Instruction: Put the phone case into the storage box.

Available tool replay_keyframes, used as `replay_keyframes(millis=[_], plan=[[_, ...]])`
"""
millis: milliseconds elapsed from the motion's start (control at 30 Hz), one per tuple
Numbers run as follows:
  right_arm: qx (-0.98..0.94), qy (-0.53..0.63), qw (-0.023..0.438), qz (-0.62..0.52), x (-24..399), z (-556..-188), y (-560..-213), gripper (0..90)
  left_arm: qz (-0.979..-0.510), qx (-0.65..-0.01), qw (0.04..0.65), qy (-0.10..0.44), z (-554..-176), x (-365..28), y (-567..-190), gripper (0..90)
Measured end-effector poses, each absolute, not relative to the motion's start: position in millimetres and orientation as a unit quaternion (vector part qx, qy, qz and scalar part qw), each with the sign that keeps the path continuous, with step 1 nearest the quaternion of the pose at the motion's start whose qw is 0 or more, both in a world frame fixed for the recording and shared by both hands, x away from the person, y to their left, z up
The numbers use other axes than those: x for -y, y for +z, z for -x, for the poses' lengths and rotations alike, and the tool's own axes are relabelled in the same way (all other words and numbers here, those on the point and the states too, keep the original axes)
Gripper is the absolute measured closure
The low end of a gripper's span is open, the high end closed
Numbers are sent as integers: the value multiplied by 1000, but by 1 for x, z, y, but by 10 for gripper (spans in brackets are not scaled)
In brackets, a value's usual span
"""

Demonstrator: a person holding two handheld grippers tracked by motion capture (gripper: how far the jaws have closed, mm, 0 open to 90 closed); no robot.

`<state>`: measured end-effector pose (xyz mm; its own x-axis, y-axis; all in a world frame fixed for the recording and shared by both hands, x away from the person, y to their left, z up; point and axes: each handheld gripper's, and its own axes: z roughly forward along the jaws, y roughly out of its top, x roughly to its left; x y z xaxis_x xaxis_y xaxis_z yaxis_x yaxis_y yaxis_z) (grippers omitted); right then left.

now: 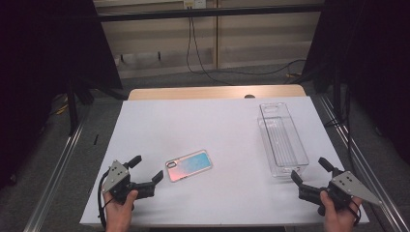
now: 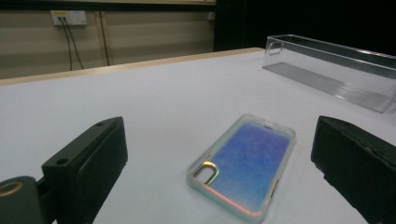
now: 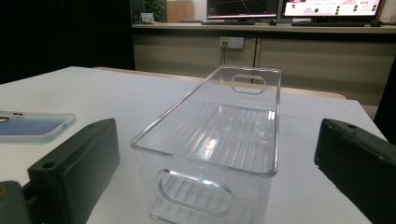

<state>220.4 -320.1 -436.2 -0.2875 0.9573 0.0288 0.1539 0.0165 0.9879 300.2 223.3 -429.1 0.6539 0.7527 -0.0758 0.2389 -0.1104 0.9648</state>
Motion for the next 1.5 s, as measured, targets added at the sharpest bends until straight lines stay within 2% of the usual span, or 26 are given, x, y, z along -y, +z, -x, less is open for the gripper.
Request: replay_keyframes(millis=[433, 567, 1033, 1067, 1200, 1433, 1500], plan=[[-605, 525, 380, -463, 319, -222, -437, 0, -717, -327, 576, 218, -312, -206, -431, 27], [-607, 525, 379, -461, 319, -221, -438, 0, -715, -322, 575, 234, -313, -202, -428, 30], [-608, 528, 373, -461, 317, -222, -438, 0, -714, -311, 588, 217, -333, -175, -428, 48], [-609, 527, 374, -460, 317, -222, -439, 0, -714, -310, 590, 213, -337, -173, -429, 95], [-609, 527, 372, -461, 317, -222, -439, 0, -715, -310, 588, 216, -340, -170, -430, 120], [-612, 529, 370, -457, 317, -222, -438, 0, -712, -286, 607, 208, -325, -167, -418, 318], [-613, 529, 370, -456, 317, -222, -438, 0, -712, -285, 612, 192, -327, -167, -419, 383]])
